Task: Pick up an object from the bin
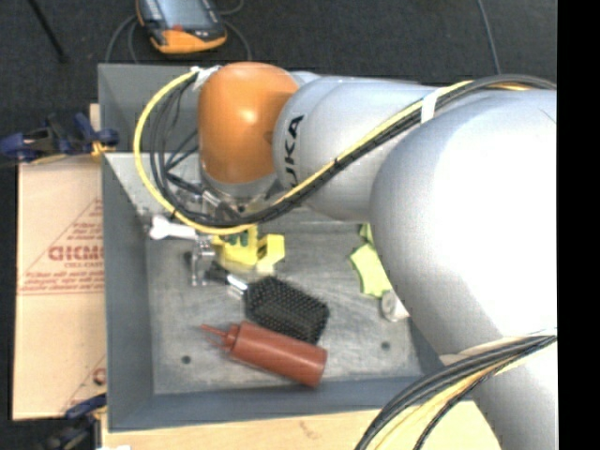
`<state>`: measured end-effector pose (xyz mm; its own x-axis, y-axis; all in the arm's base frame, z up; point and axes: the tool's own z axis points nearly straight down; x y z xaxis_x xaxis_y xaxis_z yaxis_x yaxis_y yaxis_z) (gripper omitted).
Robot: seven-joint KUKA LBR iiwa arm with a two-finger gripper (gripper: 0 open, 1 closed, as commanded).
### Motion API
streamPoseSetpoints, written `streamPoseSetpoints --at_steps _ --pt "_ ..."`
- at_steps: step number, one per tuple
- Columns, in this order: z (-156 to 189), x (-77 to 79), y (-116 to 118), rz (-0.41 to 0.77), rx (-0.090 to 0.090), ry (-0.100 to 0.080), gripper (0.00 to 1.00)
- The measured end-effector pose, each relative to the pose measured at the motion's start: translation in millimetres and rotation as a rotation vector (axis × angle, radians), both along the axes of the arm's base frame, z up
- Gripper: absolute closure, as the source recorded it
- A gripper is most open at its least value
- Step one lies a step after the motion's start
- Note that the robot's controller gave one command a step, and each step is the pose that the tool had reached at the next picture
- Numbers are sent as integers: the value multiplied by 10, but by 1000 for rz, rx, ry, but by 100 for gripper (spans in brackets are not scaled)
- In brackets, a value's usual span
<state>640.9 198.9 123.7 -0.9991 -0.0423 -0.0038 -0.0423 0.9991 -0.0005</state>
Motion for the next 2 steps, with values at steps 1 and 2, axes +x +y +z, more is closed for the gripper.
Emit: streamPoseSetpoints --at_steps 1,2 --pt "102 -10 66 85 1 -4 0" --pt "46 -24 -66 384 -1 1 0"
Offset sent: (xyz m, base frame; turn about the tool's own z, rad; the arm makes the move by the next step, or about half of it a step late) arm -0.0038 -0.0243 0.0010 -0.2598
